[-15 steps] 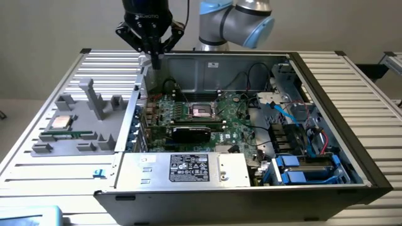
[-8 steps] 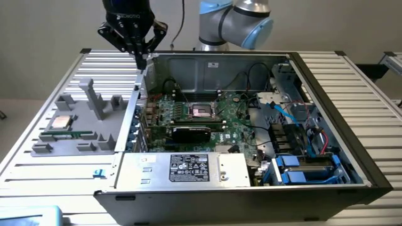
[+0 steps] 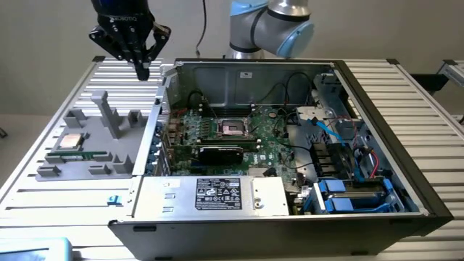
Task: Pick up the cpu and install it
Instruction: 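Reach for the cpu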
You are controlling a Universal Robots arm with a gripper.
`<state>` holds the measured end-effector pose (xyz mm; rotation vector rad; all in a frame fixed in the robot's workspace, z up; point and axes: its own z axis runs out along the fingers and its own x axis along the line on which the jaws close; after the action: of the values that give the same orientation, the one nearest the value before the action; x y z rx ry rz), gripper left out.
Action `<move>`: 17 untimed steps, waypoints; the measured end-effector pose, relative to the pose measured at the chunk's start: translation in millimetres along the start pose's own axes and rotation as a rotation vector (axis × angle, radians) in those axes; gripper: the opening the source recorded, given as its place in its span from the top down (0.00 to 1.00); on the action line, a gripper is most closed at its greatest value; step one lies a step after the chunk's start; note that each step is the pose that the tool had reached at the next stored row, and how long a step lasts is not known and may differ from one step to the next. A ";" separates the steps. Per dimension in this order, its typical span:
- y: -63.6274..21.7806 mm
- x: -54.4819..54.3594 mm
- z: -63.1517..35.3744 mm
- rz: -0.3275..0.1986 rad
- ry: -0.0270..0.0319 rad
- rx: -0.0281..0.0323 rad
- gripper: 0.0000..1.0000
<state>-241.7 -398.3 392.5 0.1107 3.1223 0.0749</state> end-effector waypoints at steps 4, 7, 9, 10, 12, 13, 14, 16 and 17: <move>6.2 9.9 0.2 0.000 0.0013 0.0000 0.89; 10.5 19.8 0.3 0.000 0.0015 0.0002 0.89; 11.4 28.9 0.5 0.000 0.0015 -0.0004 0.89; 11.7 33.3 0.6 0.000 0.0014 -0.0008 0.89; 11.9 42.8 0.7 0.000 0.0022 -0.0018 0.89; 12.0 47.3 0.7 0.000 0.0031 -0.0023 0.89; 12.0 51.8 0.7 0.000 0.0047 -0.0027 0.89; 11.8 60.8 0.7 0.000 0.0089 -0.0040 0.89; 11.6 65.3 0.7 0.000 0.0112 -0.0048 0.89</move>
<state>-306.0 -382.0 391.4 0.1108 3.1331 0.0833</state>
